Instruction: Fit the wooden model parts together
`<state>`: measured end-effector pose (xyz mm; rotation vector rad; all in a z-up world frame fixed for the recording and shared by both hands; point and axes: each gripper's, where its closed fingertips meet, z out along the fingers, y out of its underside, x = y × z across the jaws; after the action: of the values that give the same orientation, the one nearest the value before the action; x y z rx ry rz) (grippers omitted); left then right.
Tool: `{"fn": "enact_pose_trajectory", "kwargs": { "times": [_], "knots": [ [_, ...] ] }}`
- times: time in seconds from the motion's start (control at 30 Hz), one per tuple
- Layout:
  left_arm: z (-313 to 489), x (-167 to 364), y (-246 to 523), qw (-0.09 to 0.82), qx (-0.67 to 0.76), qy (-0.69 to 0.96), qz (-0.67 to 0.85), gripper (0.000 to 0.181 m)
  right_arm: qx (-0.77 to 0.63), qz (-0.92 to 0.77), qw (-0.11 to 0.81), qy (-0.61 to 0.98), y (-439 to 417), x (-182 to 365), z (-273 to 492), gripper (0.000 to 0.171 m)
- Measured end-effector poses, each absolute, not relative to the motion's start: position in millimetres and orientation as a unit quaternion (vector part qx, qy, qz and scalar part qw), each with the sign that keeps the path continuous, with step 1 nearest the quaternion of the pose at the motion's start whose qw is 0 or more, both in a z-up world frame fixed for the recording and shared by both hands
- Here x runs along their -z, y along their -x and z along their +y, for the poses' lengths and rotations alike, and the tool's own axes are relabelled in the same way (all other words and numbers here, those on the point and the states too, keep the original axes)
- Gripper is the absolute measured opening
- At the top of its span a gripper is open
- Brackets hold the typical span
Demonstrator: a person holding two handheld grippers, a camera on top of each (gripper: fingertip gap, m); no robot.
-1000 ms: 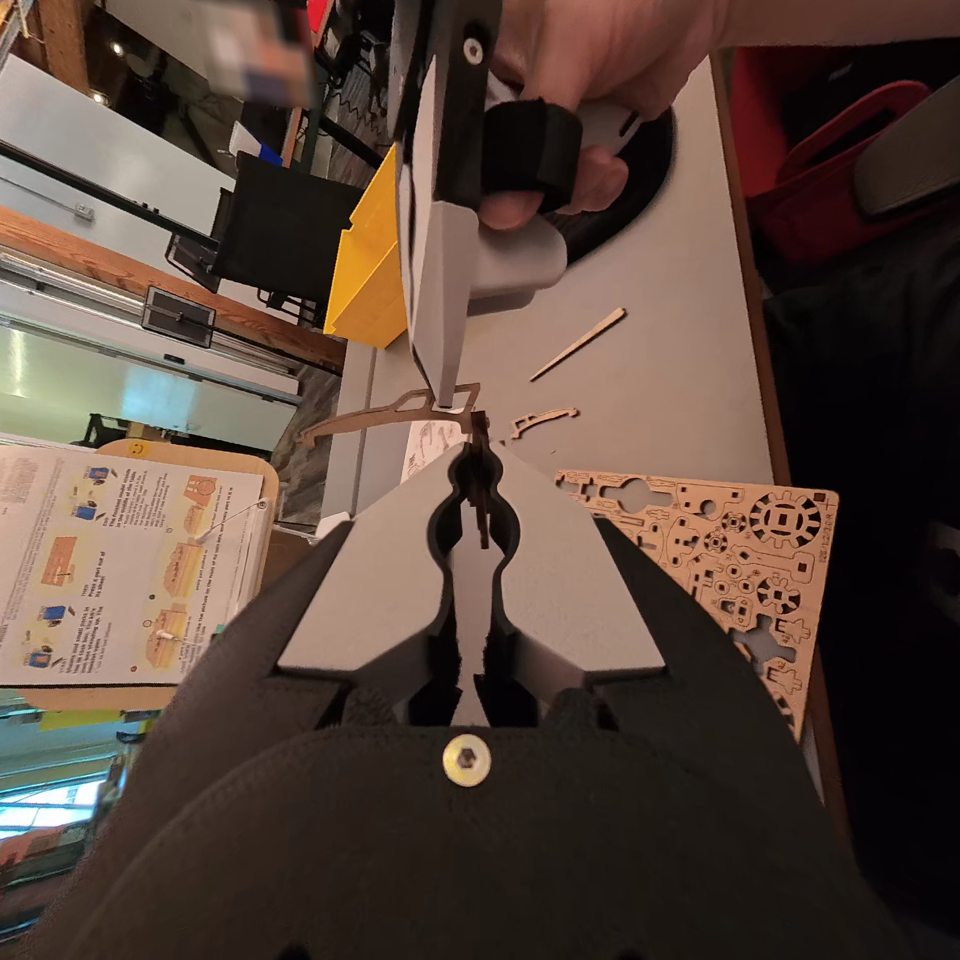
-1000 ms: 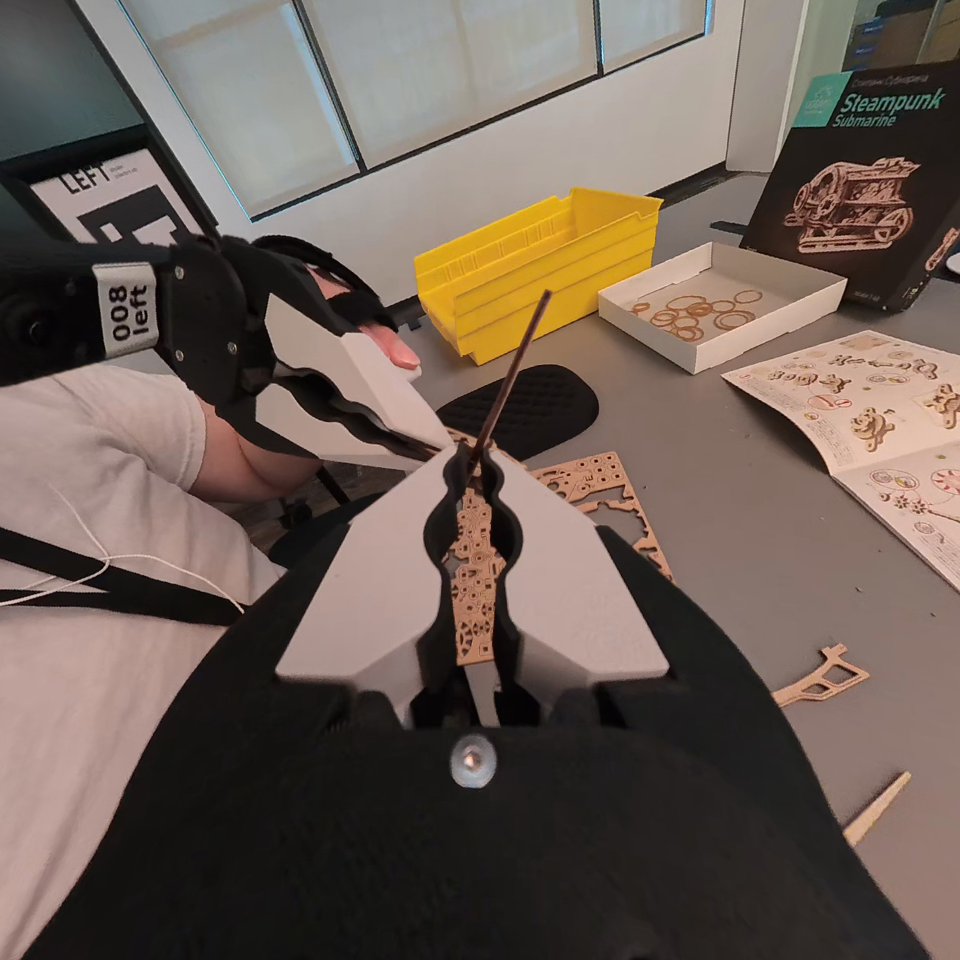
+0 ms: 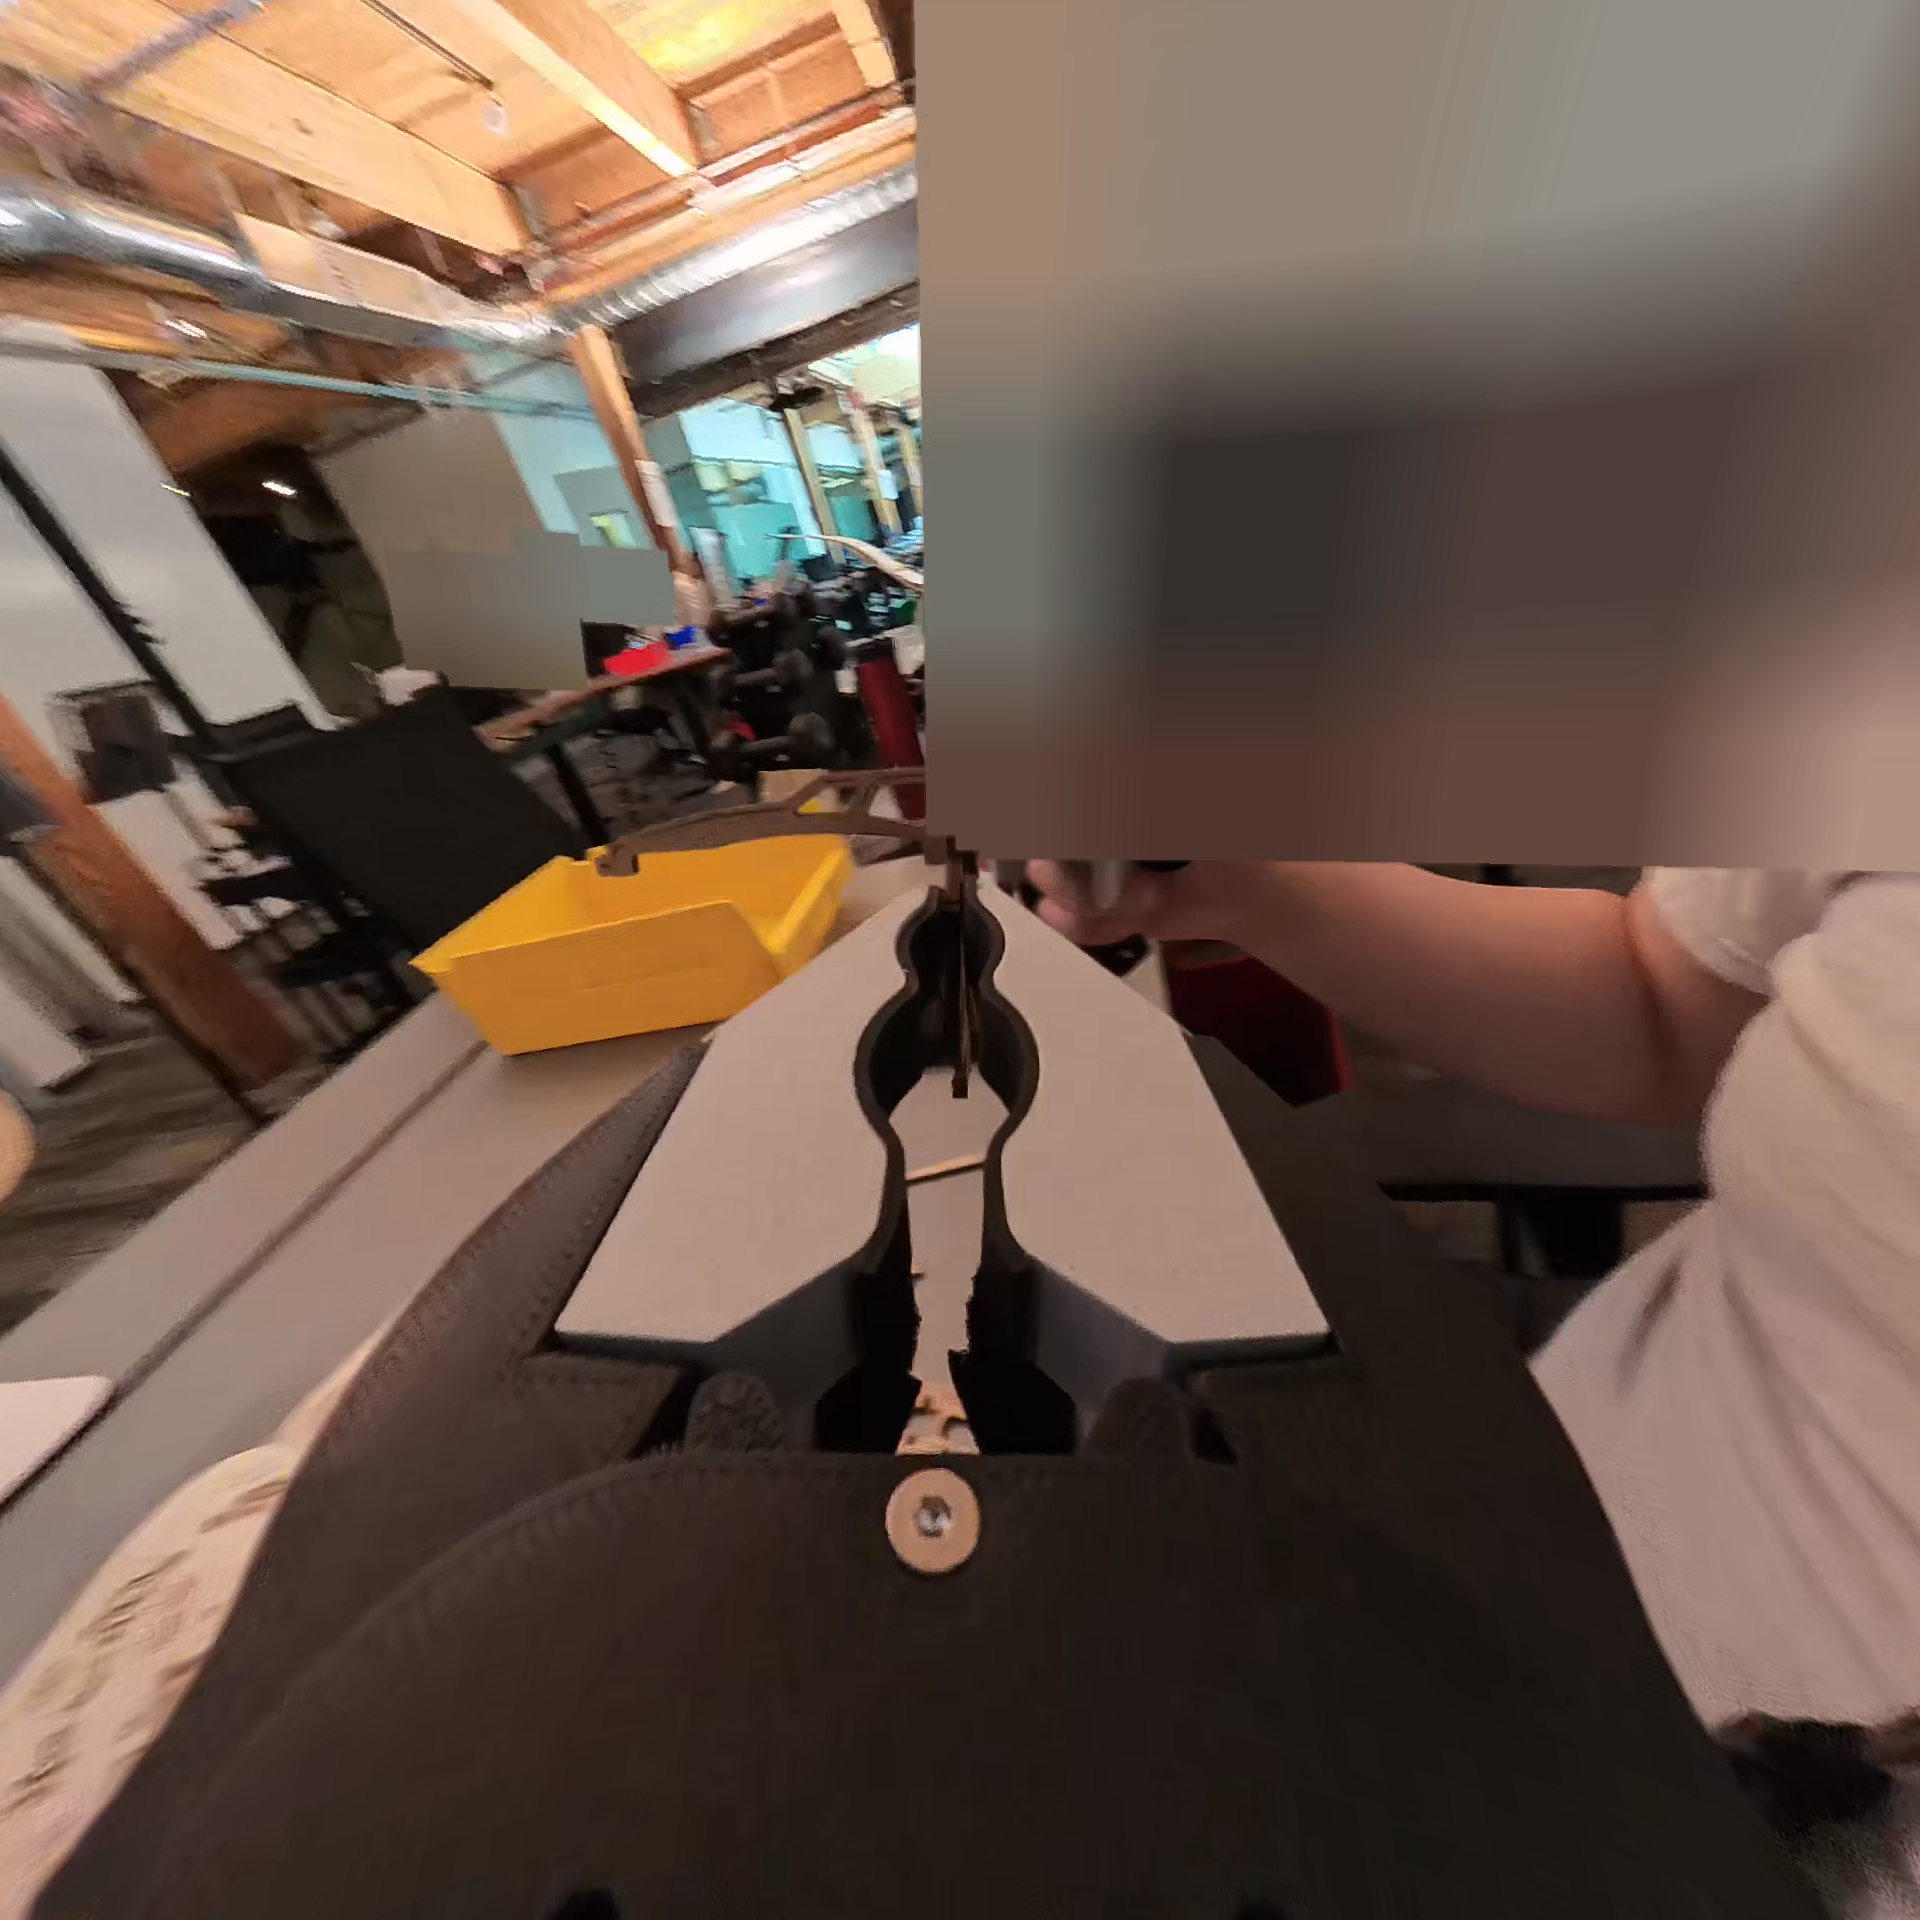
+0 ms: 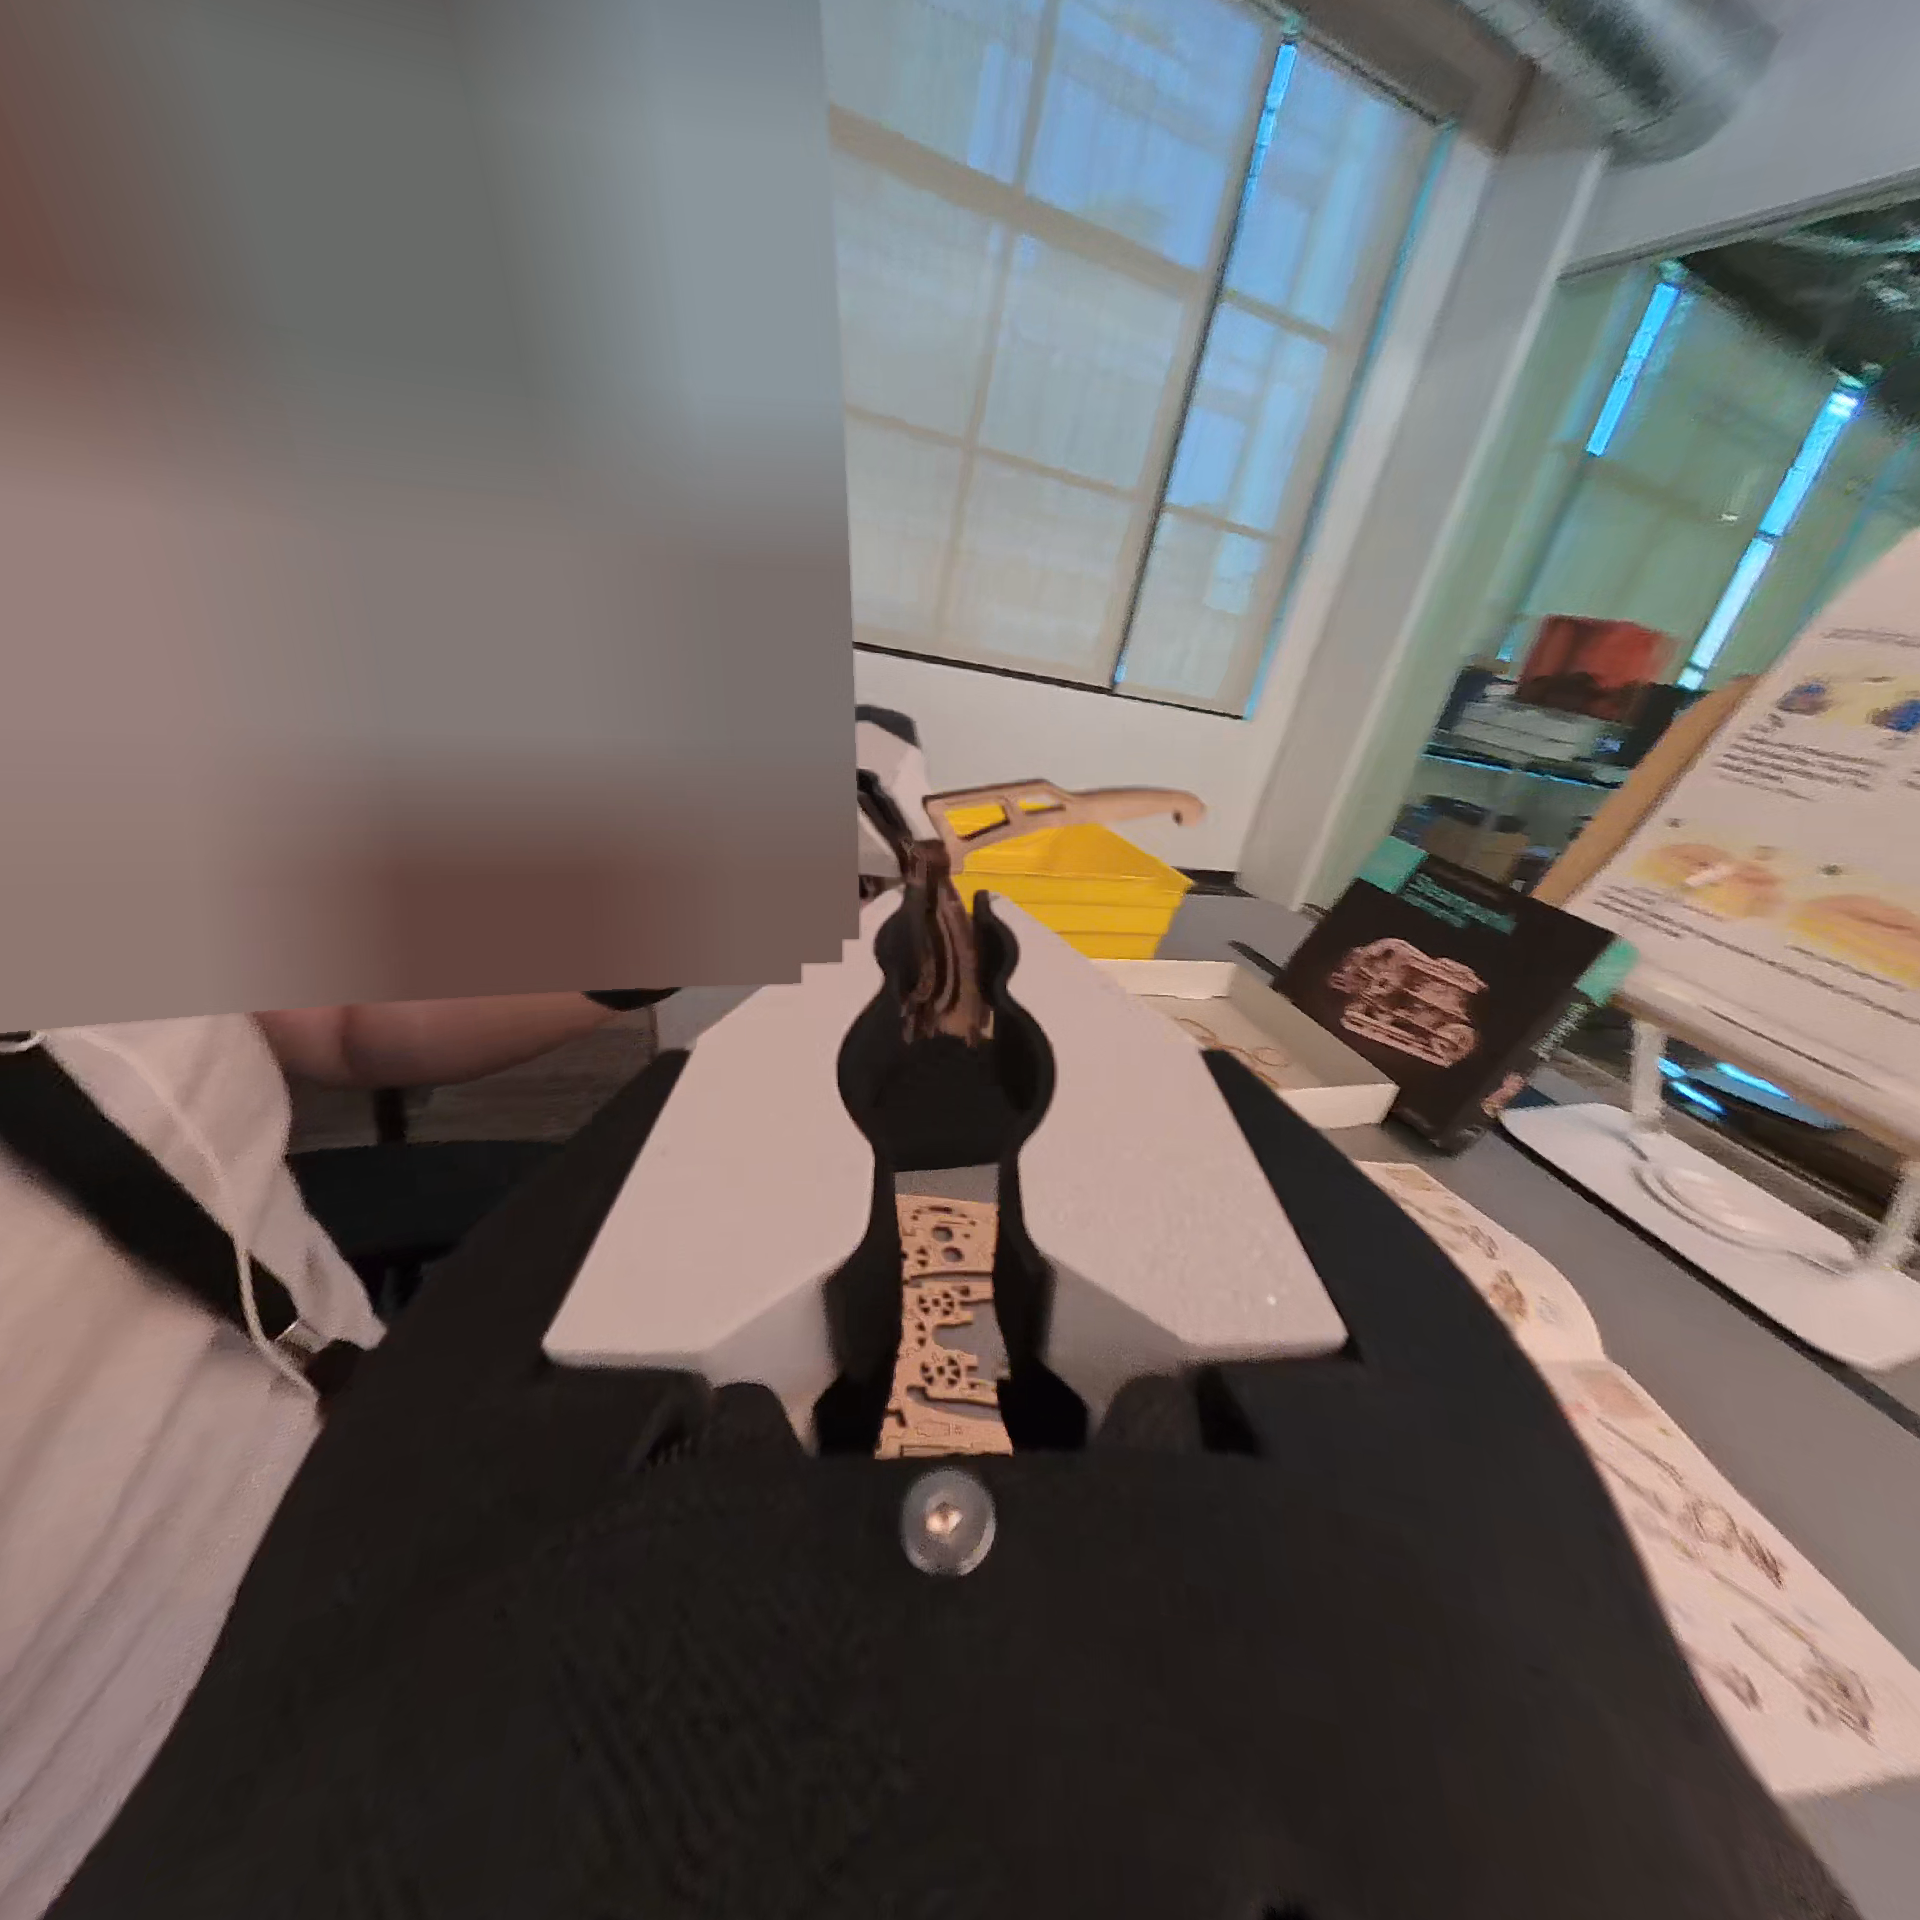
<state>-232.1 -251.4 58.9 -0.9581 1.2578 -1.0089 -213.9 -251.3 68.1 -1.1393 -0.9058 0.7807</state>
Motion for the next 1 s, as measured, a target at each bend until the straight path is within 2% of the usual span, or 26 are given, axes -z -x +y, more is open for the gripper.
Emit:
{"fn": "enact_pose_trajectory", "kwargs": {
  "times": [0.23, 0.43, 0.8, 1.0],
  "knots": [
    [-230.6, -63.8, 225.7, 0.724, 0.19, 0.412, 0.519, 0.0, -0.256, -0.311, 0.719, 0.566, 219.9, -62.3, -224.9, 0.011],
    [-235.9, -69.4, 219.6, 0.757, 0.123, 0.391, 0.508, 0.0, -0.284, -0.282, 0.734, 0.55, 225.7, -70.4, -227.9, 0.009],
    [-241.0, -72.4, 220.4, 0.776, 0.09, 0.372, 0.502, 0.0, -0.306, -0.283, 0.742, 0.526, 225.3, -74.1, -233.9, 0.006],
    [-249.9, -71.0, 219.9, 0.767, 0.066, 0.348, 0.535, 0.0, -0.273, -0.386, 0.76, 0.447, 207.3, -86.6, -252.3, 0.023]
  ]
}}
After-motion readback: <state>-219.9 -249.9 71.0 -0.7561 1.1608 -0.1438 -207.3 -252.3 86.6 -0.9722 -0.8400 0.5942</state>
